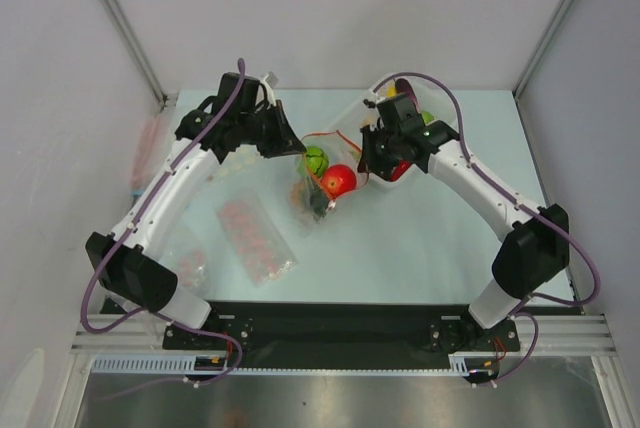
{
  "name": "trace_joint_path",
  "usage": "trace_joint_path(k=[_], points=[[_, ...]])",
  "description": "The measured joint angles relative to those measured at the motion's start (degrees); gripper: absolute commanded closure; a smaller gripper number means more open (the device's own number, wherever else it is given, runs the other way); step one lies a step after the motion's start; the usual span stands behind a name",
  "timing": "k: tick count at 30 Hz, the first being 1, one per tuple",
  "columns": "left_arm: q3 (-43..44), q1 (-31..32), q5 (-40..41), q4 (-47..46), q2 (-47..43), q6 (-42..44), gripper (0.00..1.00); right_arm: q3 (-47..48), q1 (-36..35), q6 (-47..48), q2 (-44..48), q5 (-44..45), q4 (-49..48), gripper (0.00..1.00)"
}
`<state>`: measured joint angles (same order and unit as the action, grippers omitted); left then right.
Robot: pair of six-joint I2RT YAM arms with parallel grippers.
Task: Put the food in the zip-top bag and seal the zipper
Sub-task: Adjust the zipper food storage bag at the center of the board.
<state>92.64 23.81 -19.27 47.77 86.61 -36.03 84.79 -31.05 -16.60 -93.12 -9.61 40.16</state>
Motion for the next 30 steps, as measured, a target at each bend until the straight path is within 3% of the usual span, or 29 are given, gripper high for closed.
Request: trace_joint_path(k=[8, 13, 20, 27, 30], points=[[1.5, -0.2, 1.1, 2.4, 0.0, 0.1, 1.00, 12.0, -1.1, 1.4, 1.3, -0.3, -2.2, 1.00], [1.5, -1.2, 1.8, 3.7, -0.2, 0.1, 1.00, 12.7, -1.6, 1.6, 2.9, 0.4, -2.3, 1.00], [1.5, -7.7, 4.2, 5.5, -3.2, 0.2, 1.00, 11.6, -0.2, 0.2, 2.7, 1.6, -1.1, 1.00], [0.4, -7.5, 4.1, 5.5, -5.2, 0.4, 1.00, 11.3, -1.2, -0.3, 1.8, 0.0, -1.3, 1.00], [-0.7, -6.1, 4.1, 5.6, -5.2, 0.1, 1.00, 11.4, -2.6, -0.3, 0.2, -1.0, -1.5, 0.95]])
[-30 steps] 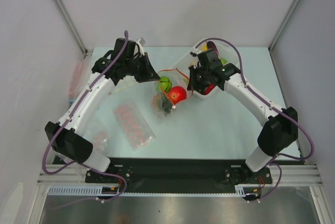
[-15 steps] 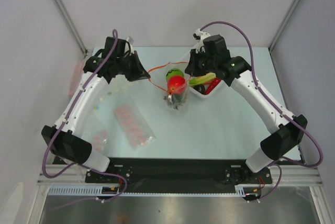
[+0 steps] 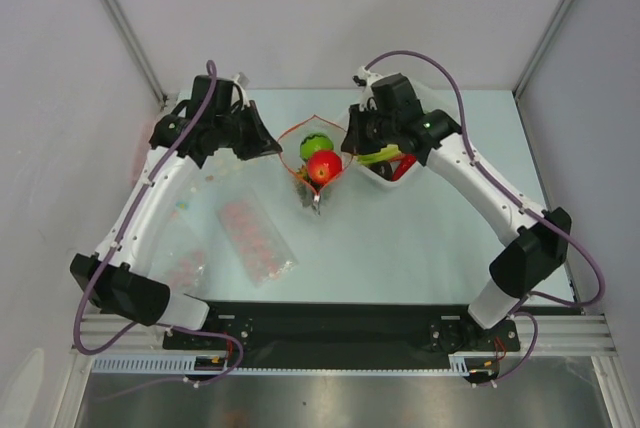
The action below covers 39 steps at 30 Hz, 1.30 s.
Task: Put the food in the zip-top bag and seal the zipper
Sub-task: Adjust the zipper food storage bag at the center of the board, then pick up the fake fruit from the bin.
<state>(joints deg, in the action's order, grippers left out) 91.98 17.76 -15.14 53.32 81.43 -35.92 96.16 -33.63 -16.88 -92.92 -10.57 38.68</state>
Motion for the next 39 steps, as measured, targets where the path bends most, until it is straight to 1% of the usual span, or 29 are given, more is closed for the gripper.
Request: trace_joint_path(k=[1, 5, 6, 8, 9, 16, 21, 28, 35, 39], points=[[-0.1, 0.8, -0.1, 0.0, 0.0, -0.1, 1.00, 0.1, -0.5, 0.0, -0.8, -0.4, 0.0, 0.93], [-1.2, 2.4, -0.3, -0.5, 0.0, -0.1, 1.00, 0.3, -1.5, -0.2, -4.1, -1.4, 0.3, 0.61], [-1.7, 2.3, -0.2, -0.5, 0.0, -0.1, 1.00, 0.3, -1.6, -0.3, -4.5, -1.4, 0.6, 0.50], [-2.8, 1.9, 0.0, -0.4, 0.0, 0.0, 0.99, 0.3, -1.5, -0.2, -4.8, -1.2, 0.6, 0.39], [-3.2, 1.7, 0.1, -0.4, 0.0, 0.0, 1.00, 0.3, -1.4, -0.2, -4.7, -1.2, 0.4, 0.37], [-7.4, -0.2, -0.2, -1.7, -1.1, 0.2, 1.00, 0.3, 0.3, 0.1, -4.3, -1.3, 0.0, 0.34], [-7.4, -0.4, -0.2, -1.9, -2.2, 0.4, 1.00, 0.3, 4.3, -0.3, -2.9, -0.7, -0.2, 0.34], [-4.9, -0.4, -1.4, -1.7, -2.4, 0.4, 1.00, 0.2, 11.3, -1.5, -2.7, 3.4, 1.4, 0.33], [-2.2, -0.3, -4.9, -2.8, -2.1, -0.4, 1.00, -4.1, 12.5, -1.5, -4.4, 7.0, 2.1, 0.29], [-1.4, -0.1, -6.5, -4.5, -1.2, -1.7, 1.00, -4.8, 13.0, -1.4, -7.7, 7.8, 2.2, 0.28]])
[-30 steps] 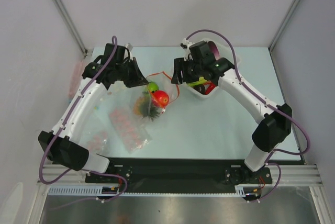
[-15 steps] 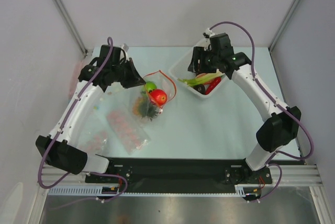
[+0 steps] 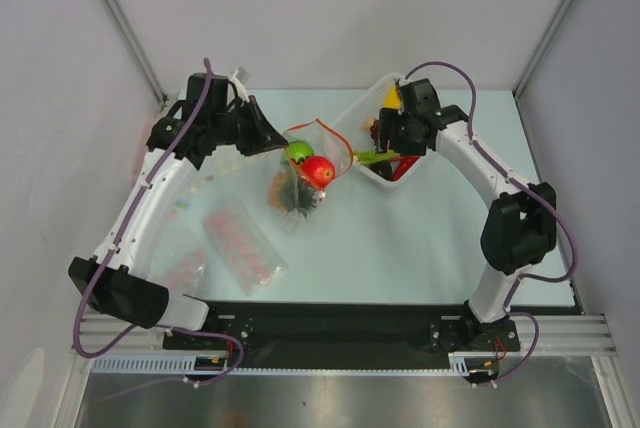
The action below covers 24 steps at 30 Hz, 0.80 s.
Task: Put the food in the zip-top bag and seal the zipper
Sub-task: Pick up the fake fruit from the bin.
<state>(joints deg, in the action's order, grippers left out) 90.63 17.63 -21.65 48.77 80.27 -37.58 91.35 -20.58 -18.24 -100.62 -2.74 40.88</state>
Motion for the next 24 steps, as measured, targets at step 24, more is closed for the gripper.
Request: trace_joint_path(k=[24], points=[[1.3, 1.9, -1.1, -3.2, 4.1, -1.4, 0.99, 1.4, 0.6, 0.2, -16.3, -1.5, -3.2, 0.43]])
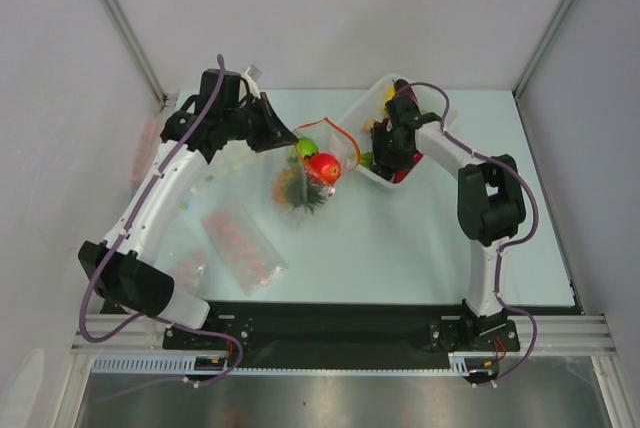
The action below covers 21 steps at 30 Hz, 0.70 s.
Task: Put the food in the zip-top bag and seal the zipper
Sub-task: Pick up the fake fruit from the bin.
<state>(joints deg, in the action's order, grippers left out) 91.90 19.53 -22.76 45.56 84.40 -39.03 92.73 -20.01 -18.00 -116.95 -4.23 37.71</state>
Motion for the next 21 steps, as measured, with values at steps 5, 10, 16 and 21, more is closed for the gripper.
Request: trace_joint_path(k=[5, 10, 16, 21], points=[[1.0, 0.0, 0.0, 0.2, 0.7, 0.0, 1.00, 0.3, 0.5, -0.4, 0.1, -0.1, 0.2, 0.57], [1.9, 0.0, 0.0, 0.7, 1.4, 0.0, 1.00, 0.3, 1.0, -0.7, 2.3, 0.4, 1.3, 0.59], [3.1, 0.0, 0.1, 2.2, 2.4, 0.1, 1.00, 0.3, 1.7, -1.0, 11.8, 0.7, 1.9, 0.59], [3.4, 0.1, 0.1, 2.6, 2.7, 0.5, 1.00, 0.3, 1.8, -1.0, 20.2, -0.6, 0.5, 0.62]])
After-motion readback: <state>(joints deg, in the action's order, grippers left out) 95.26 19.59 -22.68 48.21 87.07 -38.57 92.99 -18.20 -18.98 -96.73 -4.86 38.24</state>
